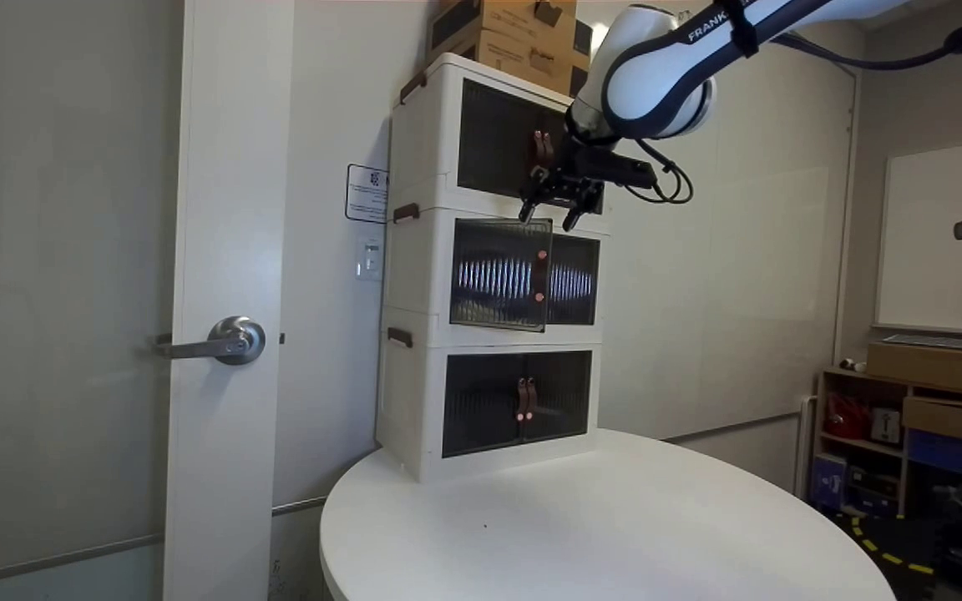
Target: Open the middle drawer.
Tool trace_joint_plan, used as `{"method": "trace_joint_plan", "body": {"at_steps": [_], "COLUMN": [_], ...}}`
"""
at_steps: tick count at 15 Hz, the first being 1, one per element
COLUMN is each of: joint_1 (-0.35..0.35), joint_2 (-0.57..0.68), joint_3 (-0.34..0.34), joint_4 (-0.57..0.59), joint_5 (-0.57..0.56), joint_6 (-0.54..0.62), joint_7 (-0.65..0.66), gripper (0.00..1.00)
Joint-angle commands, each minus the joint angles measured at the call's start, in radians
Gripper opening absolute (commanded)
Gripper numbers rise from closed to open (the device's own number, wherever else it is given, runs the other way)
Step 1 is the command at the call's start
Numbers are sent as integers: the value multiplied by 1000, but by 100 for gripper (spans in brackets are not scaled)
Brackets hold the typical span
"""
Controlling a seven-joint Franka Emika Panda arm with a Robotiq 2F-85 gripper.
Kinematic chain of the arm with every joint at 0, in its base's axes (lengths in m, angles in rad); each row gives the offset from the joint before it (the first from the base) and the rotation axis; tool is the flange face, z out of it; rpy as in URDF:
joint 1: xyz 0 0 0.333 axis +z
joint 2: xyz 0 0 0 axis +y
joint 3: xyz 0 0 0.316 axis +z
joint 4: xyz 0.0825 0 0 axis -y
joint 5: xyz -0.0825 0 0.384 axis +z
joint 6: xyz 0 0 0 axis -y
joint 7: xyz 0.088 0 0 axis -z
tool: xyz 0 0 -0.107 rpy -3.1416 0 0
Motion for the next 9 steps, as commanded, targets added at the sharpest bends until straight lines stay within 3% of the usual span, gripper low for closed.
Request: {"method": "trace_joint_plan", "body": {"at_steps": [1, 9], "joint_1": [8, 35], "joint_2": [51, 84], "joint_3": [-9, -7], "joint_4": [74, 99], "joint_5": [87, 128], "joint_6": [-7, -80], "joint_7": [-117, -162], "gripper": [100, 100]}}
